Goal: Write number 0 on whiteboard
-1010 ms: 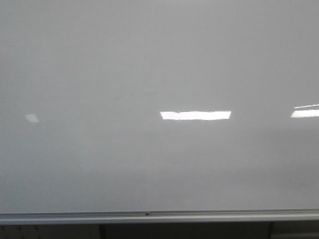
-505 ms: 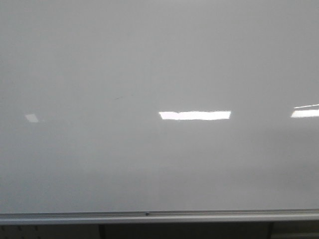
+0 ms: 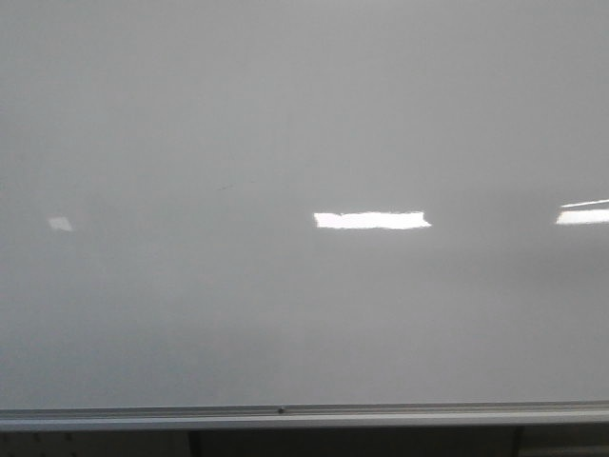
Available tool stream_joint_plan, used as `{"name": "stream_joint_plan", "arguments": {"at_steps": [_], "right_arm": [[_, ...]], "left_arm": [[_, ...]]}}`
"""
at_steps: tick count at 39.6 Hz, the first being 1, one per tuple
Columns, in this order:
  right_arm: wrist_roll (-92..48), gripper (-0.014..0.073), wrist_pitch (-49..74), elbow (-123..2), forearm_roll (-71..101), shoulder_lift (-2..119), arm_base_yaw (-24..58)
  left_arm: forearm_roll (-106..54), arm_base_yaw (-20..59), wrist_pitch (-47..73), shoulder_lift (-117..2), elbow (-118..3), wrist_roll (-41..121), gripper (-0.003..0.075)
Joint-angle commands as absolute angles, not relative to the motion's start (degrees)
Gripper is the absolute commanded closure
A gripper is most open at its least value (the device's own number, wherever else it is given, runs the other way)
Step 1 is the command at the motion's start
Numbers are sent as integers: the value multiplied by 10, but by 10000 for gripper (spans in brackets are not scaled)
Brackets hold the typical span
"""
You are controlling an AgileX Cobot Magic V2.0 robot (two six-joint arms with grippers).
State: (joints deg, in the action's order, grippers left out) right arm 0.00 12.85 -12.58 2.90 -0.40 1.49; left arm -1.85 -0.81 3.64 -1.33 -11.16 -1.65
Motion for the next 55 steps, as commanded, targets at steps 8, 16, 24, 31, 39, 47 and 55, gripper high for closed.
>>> {"name": "stream_joint_plan", "arguments": {"at_steps": [8, 16, 24, 31, 39, 47, 55], "right_arm": [[0, 660, 186, -277, 26, 123, 11], [0, 660, 193, -289, 26, 179, 11], [0, 559, 189, -289, 26, 180, 11], [0, 196, 188, -289, 26, 180, 11], [0, 53, 187, -289, 26, 180, 11], [0, 53, 187, -289, 26, 180, 11], [0, 53, 187, -289, 26, 180, 11]], "left_arm": [[15, -6, 147, -178, -266, -20, 739], [15, -6, 147, -237, -284, -20, 739], [15, -6, 151, -239, -282, -20, 549], [15, -6, 151, -239, -282, -20, 122], [15, -6, 150, -239, -282, -20, 45], [50, -6, 124, -302, -282, -20, 48], [69, -6, 36, -449, -282, -20, 48]]}}
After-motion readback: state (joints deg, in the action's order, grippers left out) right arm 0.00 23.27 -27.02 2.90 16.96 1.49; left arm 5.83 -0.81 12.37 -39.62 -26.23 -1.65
